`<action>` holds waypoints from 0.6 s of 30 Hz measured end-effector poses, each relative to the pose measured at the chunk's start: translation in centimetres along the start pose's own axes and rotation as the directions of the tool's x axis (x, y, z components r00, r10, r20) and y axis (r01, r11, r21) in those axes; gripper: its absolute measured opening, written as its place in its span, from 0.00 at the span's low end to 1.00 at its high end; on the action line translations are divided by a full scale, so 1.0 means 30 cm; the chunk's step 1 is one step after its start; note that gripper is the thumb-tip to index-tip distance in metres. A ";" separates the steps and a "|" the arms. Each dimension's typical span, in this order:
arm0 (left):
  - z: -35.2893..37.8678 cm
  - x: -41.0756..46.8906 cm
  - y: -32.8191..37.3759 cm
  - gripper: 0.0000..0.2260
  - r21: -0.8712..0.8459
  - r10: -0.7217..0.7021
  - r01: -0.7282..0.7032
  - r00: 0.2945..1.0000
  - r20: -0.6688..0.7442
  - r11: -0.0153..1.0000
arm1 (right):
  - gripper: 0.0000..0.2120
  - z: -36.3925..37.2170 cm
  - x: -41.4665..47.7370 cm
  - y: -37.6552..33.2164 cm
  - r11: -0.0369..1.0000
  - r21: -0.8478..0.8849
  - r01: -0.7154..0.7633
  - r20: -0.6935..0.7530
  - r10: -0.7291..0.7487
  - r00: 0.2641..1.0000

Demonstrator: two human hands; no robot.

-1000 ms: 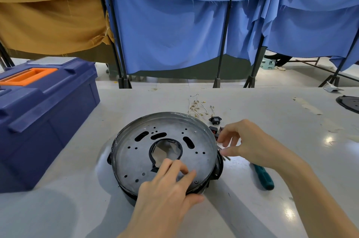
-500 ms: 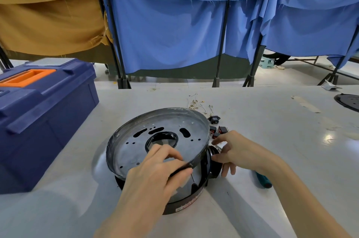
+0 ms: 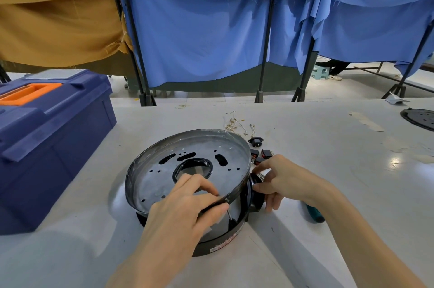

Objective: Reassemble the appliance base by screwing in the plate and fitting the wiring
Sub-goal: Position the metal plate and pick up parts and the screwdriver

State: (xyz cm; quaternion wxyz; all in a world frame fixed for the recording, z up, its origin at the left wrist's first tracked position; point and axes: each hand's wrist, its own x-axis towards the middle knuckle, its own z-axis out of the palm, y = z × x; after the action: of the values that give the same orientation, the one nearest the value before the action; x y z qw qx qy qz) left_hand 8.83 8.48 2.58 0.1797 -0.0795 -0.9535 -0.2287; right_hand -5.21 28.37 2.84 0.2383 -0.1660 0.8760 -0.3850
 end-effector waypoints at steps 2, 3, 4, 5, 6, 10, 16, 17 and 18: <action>-0.001 -0.004 0.008 0.15 0.013 0.009 -0.009 1.000 0.016 1.000 | 0.17 -0.001 -0.001 -0.001 1.000 0.001 0.006 0.006 -0.006 1.000; -0.002 -0.005 0.013 0.14 0.011 0.015 -0.015 1.000 0.019 1.000 | 0.16 -0.001 -0.002 -0.001 1.000 0.006 0.008 0.009 -0.008 1.000; -0.003 -0.008 0.017 0.14 0.008 0.020 -0.021 1.000 0.018 1.000 | 0.15 -0.002 -0.003 -0.002 1.000 0.009 0.008 0.011 -0.008 1.000; -0.001 -0.009 0.021 0.14 0.012 0.028 -0.029 0.999 0.017 1.000 | 0.15 -0.002 -0.004 -0.002 1.000 0.008 0.008 0.012 -0.008 1.000; 0.000 -0.009 0.023 0.15 0.027 0.037 -0.037 0.999 0.018 0.999 | 0.14 -0.002 -0.005 -0.003 1.000 0.006 0.008 0.012 -0.008 1.000; 0.006 -0.007 0.031 0.10 0.094 0.097 -0.097 0.995 -0.002 0.991 | 0.14 -0.001 -0.004 -0.006 1.000 0.018 0.007 0.011 -0.007 1.000; 0.001 -0.015 0.034 0.02 0.115 0.146 -0.145 0.989 -0.003 0.983 | 0.12 -0.002 -0.003 -0.005 1.000 0.023 0.007 0.011 -0.008 1.000; 0.000 -0.015 0.035 0.01 0.121 0.164 -0.161 0.986 -0.013 0.979 | 0.12 -0.002 -0.003 -0.004 1.000 0.024 0.008 0.012 -0.008 1.000; 0.000 -0.014 0.038 0.01 0.129 0.185 -0.180 0.982 -0.028 0.975 | 0.11 -0.001 -0.003 -0.003 1.000 0.027 0.009 0.012 -0.009 1.000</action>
State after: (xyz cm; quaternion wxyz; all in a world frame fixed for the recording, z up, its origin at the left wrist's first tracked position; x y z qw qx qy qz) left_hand 9.48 9.47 2.89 0.2236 -0.1508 -0.9509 -0.1519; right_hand -5.15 28.36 2.96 0.2442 -0.1692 0.8685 -0.3969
